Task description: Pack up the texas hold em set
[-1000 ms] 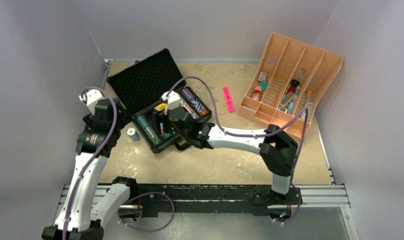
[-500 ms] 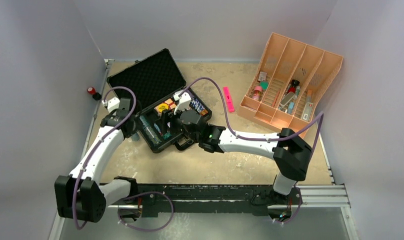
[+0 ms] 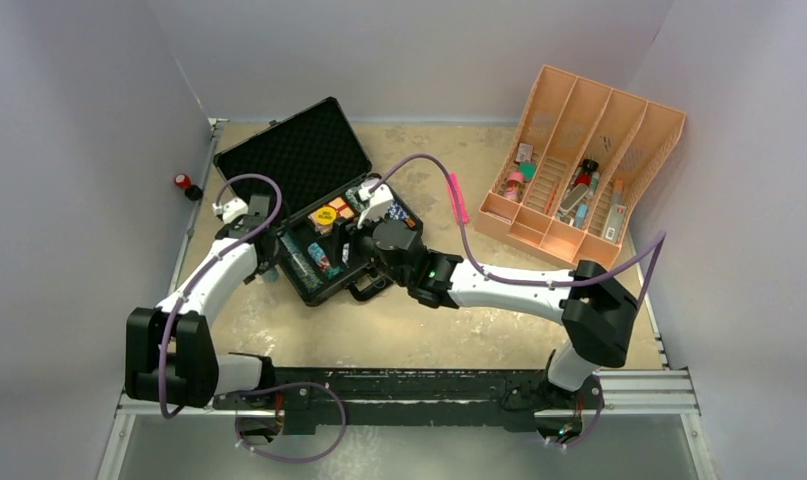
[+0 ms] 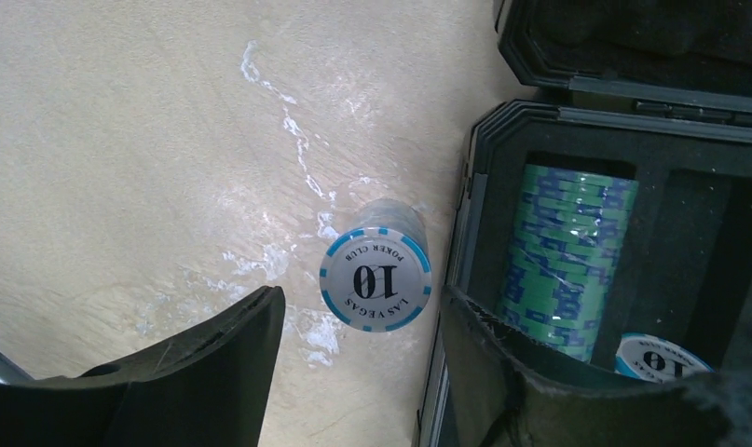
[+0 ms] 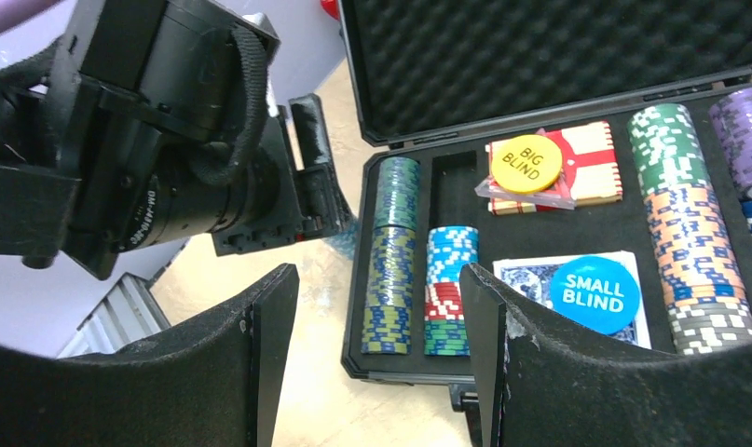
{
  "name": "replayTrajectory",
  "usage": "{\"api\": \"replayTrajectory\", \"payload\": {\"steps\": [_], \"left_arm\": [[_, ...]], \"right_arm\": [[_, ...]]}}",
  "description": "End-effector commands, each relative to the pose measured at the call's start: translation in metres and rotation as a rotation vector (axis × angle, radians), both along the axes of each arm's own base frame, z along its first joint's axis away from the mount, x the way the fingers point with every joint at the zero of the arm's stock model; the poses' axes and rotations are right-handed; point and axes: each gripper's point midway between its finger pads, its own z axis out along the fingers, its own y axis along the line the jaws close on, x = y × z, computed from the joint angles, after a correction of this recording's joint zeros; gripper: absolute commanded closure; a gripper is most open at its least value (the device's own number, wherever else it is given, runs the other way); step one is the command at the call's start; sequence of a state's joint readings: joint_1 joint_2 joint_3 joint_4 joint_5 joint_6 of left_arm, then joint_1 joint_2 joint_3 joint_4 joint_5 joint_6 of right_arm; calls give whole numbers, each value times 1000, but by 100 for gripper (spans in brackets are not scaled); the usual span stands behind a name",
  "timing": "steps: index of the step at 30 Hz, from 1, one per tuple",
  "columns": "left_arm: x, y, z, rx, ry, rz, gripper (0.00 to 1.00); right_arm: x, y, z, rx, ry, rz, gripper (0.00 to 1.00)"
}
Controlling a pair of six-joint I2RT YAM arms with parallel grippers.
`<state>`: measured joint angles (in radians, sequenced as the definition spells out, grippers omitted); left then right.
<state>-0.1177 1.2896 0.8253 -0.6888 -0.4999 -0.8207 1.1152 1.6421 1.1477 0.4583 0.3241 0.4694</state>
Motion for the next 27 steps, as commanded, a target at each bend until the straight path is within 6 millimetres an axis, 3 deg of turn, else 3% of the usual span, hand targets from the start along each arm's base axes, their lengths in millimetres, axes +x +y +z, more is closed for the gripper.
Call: {"api": "replayTrajectory", "payload": {"steps": [1, 6, 12, 17, 21, 24, 27], "left_arm": [[11, 12, 8, 32, -71, 79, 41], [8, 16, 1, 47, -65, 101, 52], [12, 13, -12, 41, -29, 83, 52], [16, 13, -6, 46, -44, 68, 58], [19, 9, 14, 33, -69, 34, 71], [15, 1, 41, -9, -78, -9, 73], [6, -14, 76, -90, -105, -72, 74]], "right_arm": [[13, -18, 28, 62, -58, -52, 34], [22, -39, 26, 69, -55, -85, 34], [31, -54, 27, 102, -40, -97, 34], [32, -57, 28, 109, -36, -96, 34], [31, -55, 29, 102, -47, -80, 34], [27, -50, 36, 81, -129, 7, 34], [8, -36, 57, 70, -326, 195, 34]]}}
